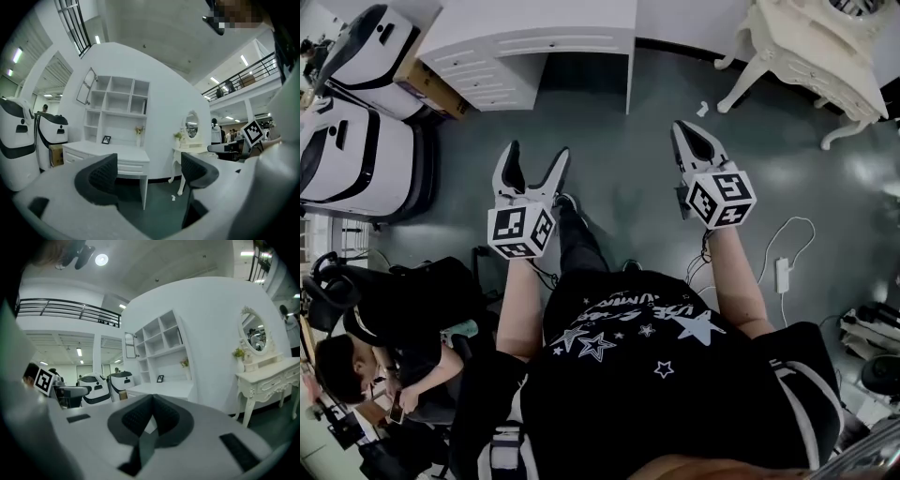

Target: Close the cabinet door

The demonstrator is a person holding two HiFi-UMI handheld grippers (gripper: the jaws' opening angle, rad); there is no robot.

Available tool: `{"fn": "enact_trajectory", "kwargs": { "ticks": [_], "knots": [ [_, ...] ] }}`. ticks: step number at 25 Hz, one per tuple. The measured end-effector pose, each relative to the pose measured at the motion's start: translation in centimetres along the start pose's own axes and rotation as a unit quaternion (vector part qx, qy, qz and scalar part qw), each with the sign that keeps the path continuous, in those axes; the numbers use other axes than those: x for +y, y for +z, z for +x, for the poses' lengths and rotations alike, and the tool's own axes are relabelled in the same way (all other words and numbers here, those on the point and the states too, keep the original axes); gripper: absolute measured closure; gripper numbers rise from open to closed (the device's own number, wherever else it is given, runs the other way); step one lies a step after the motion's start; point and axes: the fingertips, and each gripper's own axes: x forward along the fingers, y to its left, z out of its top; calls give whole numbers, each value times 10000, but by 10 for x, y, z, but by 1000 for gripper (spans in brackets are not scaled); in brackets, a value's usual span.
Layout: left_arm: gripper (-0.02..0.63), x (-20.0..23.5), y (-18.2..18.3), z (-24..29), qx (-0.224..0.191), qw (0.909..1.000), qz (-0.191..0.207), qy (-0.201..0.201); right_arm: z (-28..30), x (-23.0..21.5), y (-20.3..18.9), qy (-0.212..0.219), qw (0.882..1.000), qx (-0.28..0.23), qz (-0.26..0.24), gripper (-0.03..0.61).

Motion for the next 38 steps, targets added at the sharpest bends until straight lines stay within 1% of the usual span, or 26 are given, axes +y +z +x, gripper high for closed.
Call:
{"fn": "enact_trajectory", "kwargs": {
  "ticks": [6, 11, 13, 18, 21, 24, 27, 29, 33, 38],
  "knots": [
    [179, 84, -4, 49, -25, 9997, -172, 172, 85, -2, 0, -105, 9998, 155, -22, 574],
    [179, 168, 9, 101, -99, 9997, -176, 170, 191, 4, 16, -146, 9997, 162, -103, 574],
    [179, 204, 15, 119, -80, 9997, -160, 176, 235, 16, 26, -116, 9998, 142, -87, 574],
    [179, 291, 35, 144, -100, 9995, -92, 270, 334, 59, 47, 127, 9996, 126, -205, 574],
    [179, 340, 41, 153, -115, 9991, -144, 392, 386, 82, 52, 268, 9990, 182, -293, 574],
    [179, 383, 45, 161, -162, 9987, -177, 451, 427, 101, 58, 317, 9988, 153, -354, 574],
    [179, 416, 48, 171, -179, 9986, -144, 477, 456, 116, 62, 337, 9987, 127, -369, 574],
    [179, 429, 48, 176, -178, 9985, -173, 483, 469, 121, 62, 369, 9984, 169, -402, 574],
    [179, 444, 48, 195, -147, 9987, -172, 454, 494, 114, 64, 324, 9986, 178, -374, 574],
    [179, 472, 57, 227, -168, 9989, -88, 433, 540, 108, 69, 330, 9990, 100, -295, 574]
  ]
}}
